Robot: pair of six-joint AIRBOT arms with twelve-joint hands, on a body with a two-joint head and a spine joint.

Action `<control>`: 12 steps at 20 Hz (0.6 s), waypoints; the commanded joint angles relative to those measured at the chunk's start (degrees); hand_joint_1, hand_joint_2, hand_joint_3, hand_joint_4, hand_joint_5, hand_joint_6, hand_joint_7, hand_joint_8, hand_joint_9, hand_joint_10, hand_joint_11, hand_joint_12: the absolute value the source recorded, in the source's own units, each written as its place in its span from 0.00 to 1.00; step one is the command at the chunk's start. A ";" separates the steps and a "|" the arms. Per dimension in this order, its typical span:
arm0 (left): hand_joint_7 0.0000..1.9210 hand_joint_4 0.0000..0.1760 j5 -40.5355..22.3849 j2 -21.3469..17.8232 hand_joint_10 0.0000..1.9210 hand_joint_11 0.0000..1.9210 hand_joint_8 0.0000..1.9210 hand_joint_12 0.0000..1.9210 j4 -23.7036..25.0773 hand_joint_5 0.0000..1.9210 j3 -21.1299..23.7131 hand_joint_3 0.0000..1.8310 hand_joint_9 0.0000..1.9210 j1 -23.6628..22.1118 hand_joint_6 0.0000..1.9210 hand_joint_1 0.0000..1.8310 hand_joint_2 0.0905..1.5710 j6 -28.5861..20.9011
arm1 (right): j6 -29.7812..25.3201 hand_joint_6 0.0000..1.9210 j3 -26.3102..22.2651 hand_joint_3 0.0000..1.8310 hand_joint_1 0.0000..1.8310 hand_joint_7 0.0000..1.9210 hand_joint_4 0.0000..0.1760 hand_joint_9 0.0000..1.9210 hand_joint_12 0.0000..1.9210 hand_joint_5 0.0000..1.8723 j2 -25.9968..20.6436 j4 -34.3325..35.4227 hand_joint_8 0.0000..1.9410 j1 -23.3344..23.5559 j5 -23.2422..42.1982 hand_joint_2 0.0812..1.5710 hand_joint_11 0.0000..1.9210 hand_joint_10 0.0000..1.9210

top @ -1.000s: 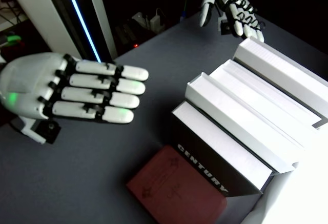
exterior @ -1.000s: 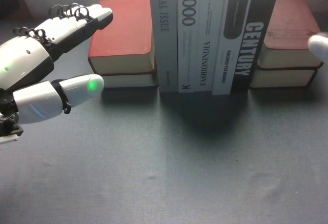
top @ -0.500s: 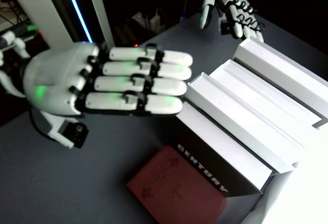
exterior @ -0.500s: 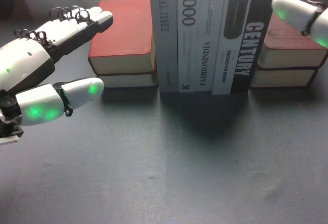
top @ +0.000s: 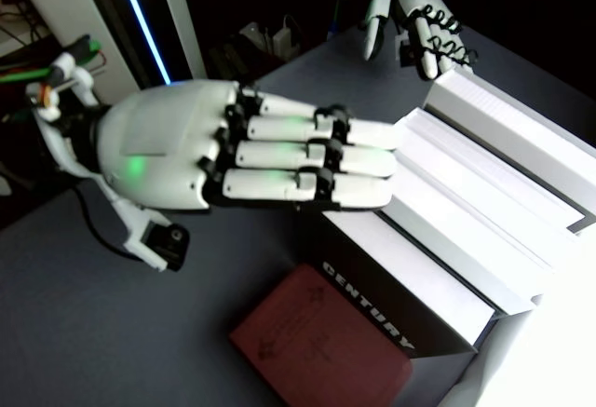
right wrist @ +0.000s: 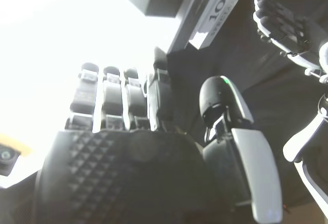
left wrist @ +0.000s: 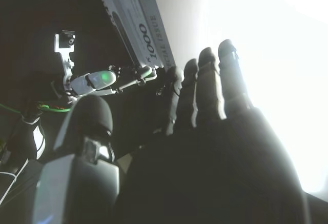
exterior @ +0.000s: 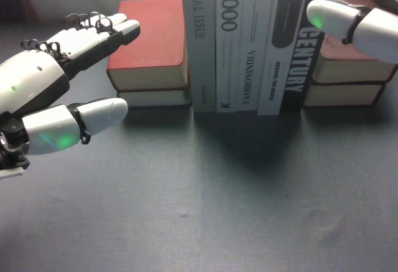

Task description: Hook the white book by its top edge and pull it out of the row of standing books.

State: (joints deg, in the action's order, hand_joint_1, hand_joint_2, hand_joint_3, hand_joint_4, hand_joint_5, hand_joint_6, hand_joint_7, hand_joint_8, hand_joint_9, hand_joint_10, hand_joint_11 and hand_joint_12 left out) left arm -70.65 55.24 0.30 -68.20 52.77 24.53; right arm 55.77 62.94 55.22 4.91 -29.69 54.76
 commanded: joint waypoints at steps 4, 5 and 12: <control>0.00 0.00 -8.68 -0.29 0.00 0.00 0.00 0.00 -2.69 0.03 0.13 0.00 0.00 0.89 0.00 0.16 0.88 -0.34 | -0.05 0.10 -2.35 0.01 0.01 0.00 0.00 0.00 0.00 0.28 -0.82 -1.69 0.00 -0.12 7.05 0.94 0.00 0.00; 0.00 0.00 -8.92 -0.40 0.00 0.00 0.00 0.00 -2.92 0.03 0.22 0.00 0.00 1.04 0.00 0.16 0.88 -0.33 | -0.17 0.10 -2.98 0.01 0.01 0.00 0.00 0.00 0.00 0.28 -1.24 -1.78 0.00 -1.17 7.94 0.95 0.00 0.00; 0.00 0.00 -10.29 -1.18 0.00 0.00 0.00 0.00 -4.46 0.02 0.95 0.00 0.00 2.13 0.00 0.17 0.88 0.10 | -6.99 0.12 -7.18 0.00 0.00 0.03 0.00 0.00 0.00 0.29 -4.40 -3.70 0.01 -12.06 17.54 0.90 0.00 0.00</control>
State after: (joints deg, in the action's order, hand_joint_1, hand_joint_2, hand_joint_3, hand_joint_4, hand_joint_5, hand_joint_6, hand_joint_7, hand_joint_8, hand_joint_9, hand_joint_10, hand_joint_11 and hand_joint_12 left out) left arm -73.45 54.57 -3.25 -67.22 55.07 24.77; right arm 48.86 55.79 50.74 1.98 -42.09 67.79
